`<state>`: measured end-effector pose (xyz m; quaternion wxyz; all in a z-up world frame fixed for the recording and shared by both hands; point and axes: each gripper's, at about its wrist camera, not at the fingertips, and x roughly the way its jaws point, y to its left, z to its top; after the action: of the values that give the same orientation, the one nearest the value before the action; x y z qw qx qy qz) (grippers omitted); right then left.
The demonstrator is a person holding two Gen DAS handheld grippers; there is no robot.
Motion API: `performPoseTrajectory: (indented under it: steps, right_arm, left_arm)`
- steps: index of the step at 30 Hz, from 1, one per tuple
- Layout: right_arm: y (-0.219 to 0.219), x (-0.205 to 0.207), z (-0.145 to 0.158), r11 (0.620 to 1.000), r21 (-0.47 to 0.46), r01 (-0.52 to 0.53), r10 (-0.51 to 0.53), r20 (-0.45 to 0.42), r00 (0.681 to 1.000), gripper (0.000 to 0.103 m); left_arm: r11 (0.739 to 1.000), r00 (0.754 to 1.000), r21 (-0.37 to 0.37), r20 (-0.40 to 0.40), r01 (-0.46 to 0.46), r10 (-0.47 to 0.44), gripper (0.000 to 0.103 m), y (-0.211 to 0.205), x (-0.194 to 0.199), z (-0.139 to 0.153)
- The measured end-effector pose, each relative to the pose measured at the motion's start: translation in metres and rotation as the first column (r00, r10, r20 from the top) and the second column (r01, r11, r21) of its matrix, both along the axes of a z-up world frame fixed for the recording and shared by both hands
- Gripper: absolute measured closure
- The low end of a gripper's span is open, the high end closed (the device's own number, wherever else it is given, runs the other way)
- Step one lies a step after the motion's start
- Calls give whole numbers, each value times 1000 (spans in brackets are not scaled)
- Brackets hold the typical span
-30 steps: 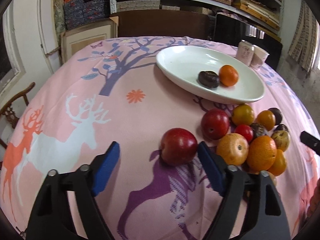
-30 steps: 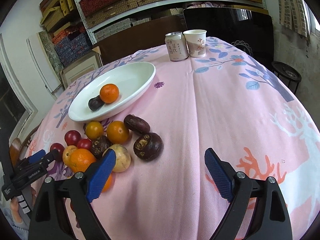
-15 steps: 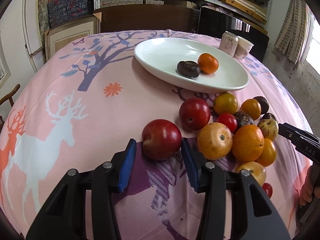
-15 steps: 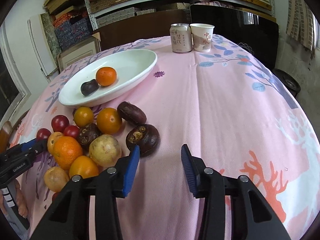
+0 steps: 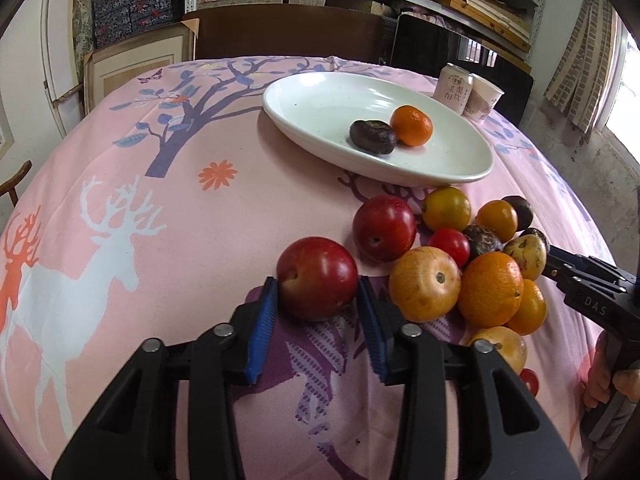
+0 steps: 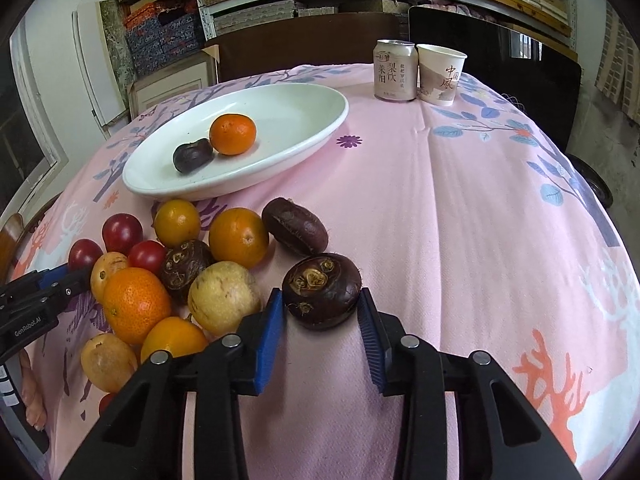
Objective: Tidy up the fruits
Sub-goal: 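Grasp a red plum with the left tool while the right tool grasps a mangosteen, then lower the plum and mangosteen onto the white plate and open both tools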
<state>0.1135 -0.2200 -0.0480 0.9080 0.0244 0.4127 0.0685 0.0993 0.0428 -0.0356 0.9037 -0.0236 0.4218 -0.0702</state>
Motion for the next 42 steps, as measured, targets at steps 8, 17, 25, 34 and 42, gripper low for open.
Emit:
performPoseTrajectory:
  steps: [8,17,25,34,42]
  right_arm:
    - [-18,-18,13,997,71,34,-38,58,998,65]
    - [7,7,77,989,140,-55,32,159,987,65]
    - [38,77,56,981,178,-76,59,100,993,52]
    - [5,72,48,969,246,-6,-18,93,996,38]
    - [-10,51,39,964,262,51,-76,85,993,30]
  left_arm:
    - [999,998,-20,53,-37,38,64,9,-9,14]
    - [998,993,-49,107,-48,53,64,0,38,63]
    - [999,997,-31,67,-44,46,60,-20,95,49]
    - [999,993,-38,109,-34,38,29,-17,82,49]
    - [1000,994,8,108,-21,20,22,-18,50,40]
